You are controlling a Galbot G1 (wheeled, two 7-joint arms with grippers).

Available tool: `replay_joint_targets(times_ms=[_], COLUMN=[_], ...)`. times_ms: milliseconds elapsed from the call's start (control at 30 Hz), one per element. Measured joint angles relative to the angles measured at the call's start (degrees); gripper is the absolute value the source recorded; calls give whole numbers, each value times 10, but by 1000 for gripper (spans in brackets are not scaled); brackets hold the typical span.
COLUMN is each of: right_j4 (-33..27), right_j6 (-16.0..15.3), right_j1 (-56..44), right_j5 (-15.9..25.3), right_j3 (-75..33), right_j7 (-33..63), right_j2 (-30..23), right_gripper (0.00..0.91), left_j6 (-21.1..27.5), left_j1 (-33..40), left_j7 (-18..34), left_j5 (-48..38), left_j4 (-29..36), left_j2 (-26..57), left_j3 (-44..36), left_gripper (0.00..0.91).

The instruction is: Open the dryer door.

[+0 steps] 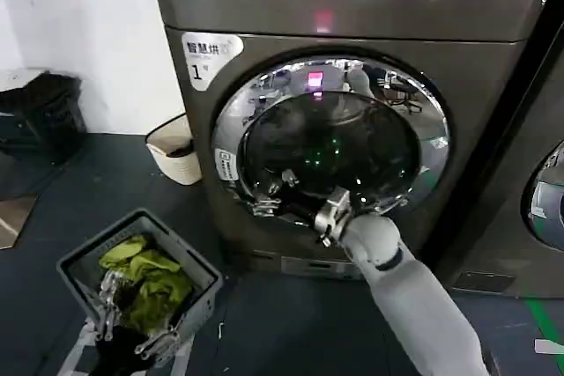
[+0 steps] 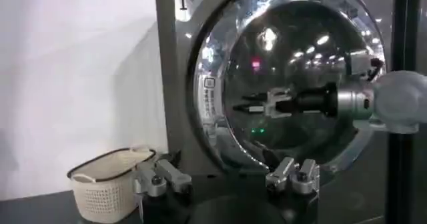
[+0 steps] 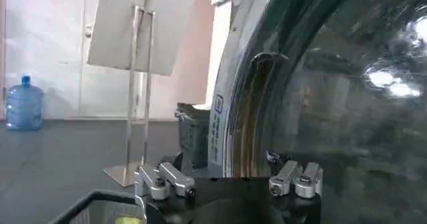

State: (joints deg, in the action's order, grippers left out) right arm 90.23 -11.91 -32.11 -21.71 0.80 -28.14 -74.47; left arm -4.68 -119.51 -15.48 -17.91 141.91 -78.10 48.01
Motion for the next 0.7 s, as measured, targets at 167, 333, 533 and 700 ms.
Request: replay_joint_targets(times_ms=[167, 333, 533, 700], right_j4=[-20, -38, -54, -59], right_j6=[1, 2, 4, 1], right_j1=[11, 25, 33, 39], right_j5=[2, 1, -2, -19], right_j3=[8, 13, 14, 14], right_j7=[-5, -24, -51, -71], right_j2=[-16, -30, -40, -40], right_gripper=[907, 907, 907, 907], left_j6=[2, 6, 13, 28], left_j1=[1, 3, 9, 18], left_j7=[0, -1, -4, -8], left_j5=[0, 2, 2, -3], left_j4=[0, -2, -5, -9], left_j2=[-1, -2, -4, -2], left_j3=[0, 1, 2, 9], left_gripper=[907, 907, 907, 907])
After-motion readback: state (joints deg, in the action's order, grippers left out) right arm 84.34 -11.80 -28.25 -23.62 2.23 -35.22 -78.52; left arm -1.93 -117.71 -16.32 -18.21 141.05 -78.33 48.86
